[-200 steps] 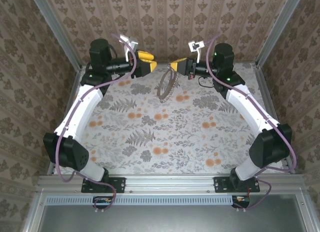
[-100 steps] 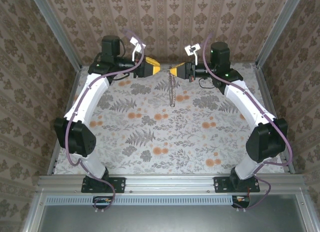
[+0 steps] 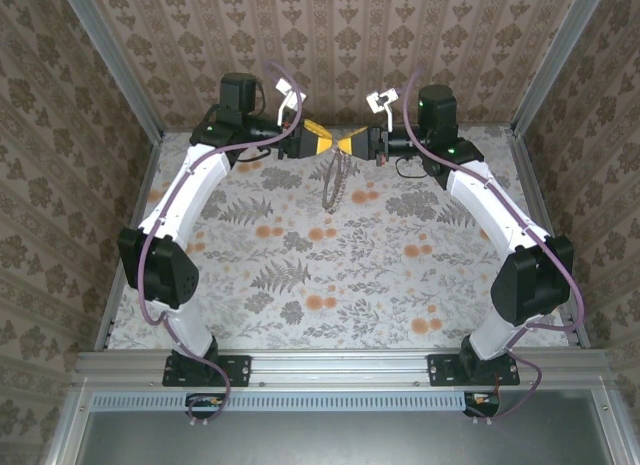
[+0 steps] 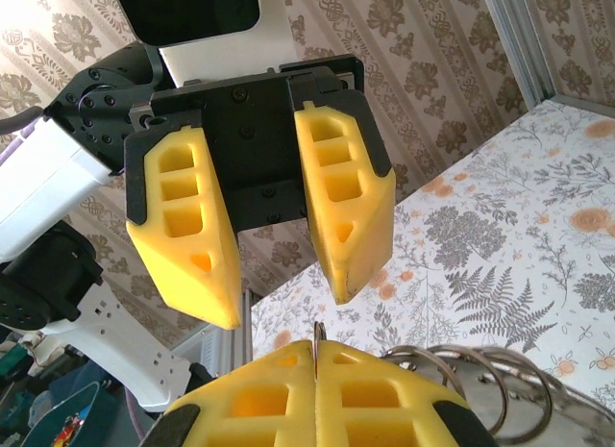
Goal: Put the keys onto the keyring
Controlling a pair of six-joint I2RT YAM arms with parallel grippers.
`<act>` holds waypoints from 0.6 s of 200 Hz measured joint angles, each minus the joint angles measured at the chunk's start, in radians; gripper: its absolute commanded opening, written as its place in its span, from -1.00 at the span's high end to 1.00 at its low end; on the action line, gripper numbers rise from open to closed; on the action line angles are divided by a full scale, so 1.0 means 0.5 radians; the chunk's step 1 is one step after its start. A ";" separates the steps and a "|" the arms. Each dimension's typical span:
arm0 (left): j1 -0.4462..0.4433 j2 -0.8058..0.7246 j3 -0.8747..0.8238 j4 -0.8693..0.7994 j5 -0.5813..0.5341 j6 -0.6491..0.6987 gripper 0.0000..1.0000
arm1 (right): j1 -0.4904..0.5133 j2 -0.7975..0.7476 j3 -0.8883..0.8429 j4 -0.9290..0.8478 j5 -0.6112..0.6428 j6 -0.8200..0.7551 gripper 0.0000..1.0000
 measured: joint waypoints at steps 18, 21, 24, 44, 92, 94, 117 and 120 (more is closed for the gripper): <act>-0.002 0.000 0.001 -0.004 0.000 0.001 0.31 | 0.000 0.000 0.000 0.000 0.000 0.000 1.00; -0.002 0.000 0.000 -0.004 0.000 0.002 0.31 | 0.000 0.000 0.000 0.000 0.000 0.000 1.00; -0.004 0.000 0.000 -0.005 0.000 0.005 0.31 | 0.000 0.000 0.000 0.000 0.000 0.000 1.00; -0.015 0.000 0.000 -0.013 0.000 0.009 0.29 | 0.000 0.000 0.000 0.002 0.000 0.000 1.00; -0.050 0.001 0.000 -0.024 -0.002 0.044 0.31 | 0.000 0.000 0.000 0.004 0.000 0.007 1.00; -0.050 0.001 0.000 -0.024 -0.002 0.045 0.31 | 0.000 0.000 0.000 0.004 0.000 0.007 1.00; -0.050 0.004 0.000 -0.026 -0.002 0.056 0.41 | 0.000 0.000 0.000 0.005 0.000 0.007 1.00; -0.050 0.005 0.000 -0.026 -0.002 0.056 0.42 | 0.001 0.000 0.000 0.004 0.000 0.007 1.00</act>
